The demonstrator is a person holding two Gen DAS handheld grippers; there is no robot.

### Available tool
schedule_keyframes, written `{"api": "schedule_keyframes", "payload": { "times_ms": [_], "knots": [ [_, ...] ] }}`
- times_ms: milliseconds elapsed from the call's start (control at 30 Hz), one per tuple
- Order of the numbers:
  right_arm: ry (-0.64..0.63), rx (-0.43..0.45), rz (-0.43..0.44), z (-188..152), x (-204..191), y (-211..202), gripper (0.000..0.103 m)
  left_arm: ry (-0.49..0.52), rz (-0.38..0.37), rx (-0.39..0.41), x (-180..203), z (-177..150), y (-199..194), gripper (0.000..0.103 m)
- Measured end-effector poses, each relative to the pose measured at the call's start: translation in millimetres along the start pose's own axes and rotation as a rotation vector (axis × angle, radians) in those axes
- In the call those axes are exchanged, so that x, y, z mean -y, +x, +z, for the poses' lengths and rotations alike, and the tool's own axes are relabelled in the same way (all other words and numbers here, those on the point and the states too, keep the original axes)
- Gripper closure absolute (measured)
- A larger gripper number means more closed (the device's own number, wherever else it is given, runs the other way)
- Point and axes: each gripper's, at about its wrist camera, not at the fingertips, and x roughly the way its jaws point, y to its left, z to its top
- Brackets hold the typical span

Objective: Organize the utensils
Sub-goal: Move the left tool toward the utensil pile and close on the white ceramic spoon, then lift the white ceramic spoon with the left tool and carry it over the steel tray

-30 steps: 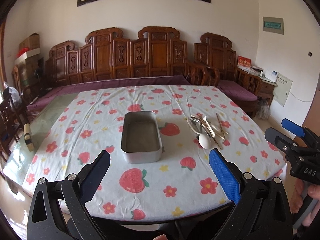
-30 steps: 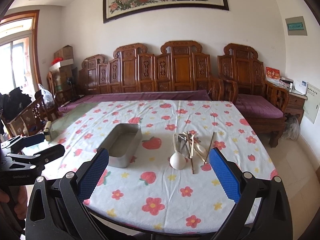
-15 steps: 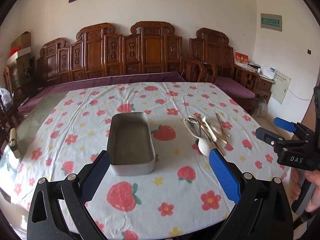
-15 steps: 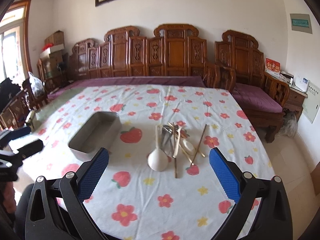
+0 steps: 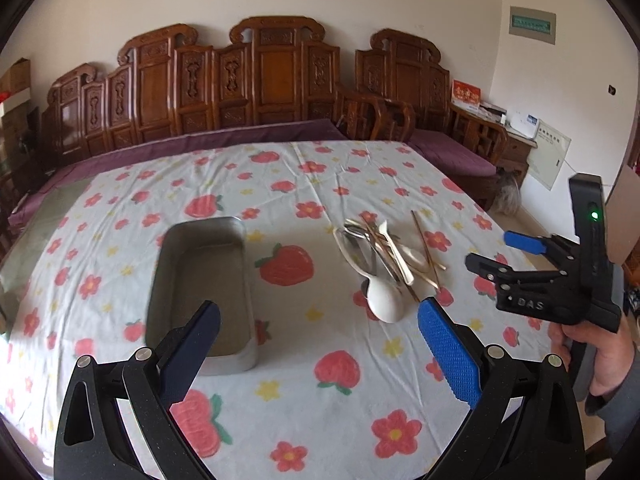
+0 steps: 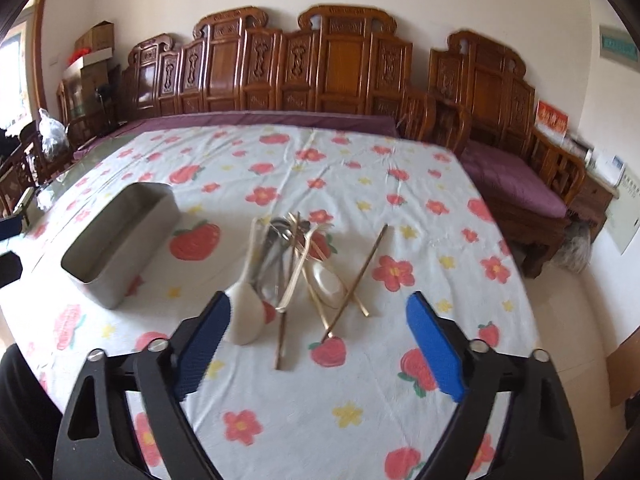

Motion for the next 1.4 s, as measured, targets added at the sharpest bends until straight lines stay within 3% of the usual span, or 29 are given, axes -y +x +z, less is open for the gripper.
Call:
{"api": "schedule_keyframes", "payload": {
  "times_ms": [200, 300, 767, 1033, 1133, 1233, 1400],
  "knots": [
    [0.031, -0.082, 0.043, -8.9, 24.7, 39.5, 0.038, 0.030, -0.021, -0.092, 26.2, 2.5, 51.8, 0.017],
    [0.053, -0.092, 0.048, -13.6, 33.0, 43.5, 0.042, 0.011, -0.053, -0.153, 35.4, 1.6, 81.4, 0.022],
    [0.097, -0.136, 0.066, -25.4, 46.9, 57.4, 0.042, -0.078, -0.048, -0.326, 42.3, -6.4, 177.4, 0.041],
    [0.104, -0.141, 0.067, -26.4, 47.3, 58.1, 0.042, -0.109, -0.085, -0.341, 47.8, -12.5, 189.0, 0.043],
    [0.105, -0.142, 0.064, -27.0, 48.2, 58.3, 0.042, -0.134, -0.134, -0.341, 47.9, -12.8, 187.8, 0.062],
    [0.102, -0.146, 0.061, -27.6, 48.2, 59.6, 0.042, -0.132, -0.129, -0.332, 49.2, -12.0, 181.5, 0.066],
    [0.095, -0.154, 0.057, -30.4, 48.3, 62.7, 0.042, -0.153, -0.180, -0.294, 46.3, -7.9, 164.2, 0.081]
  ]
}}
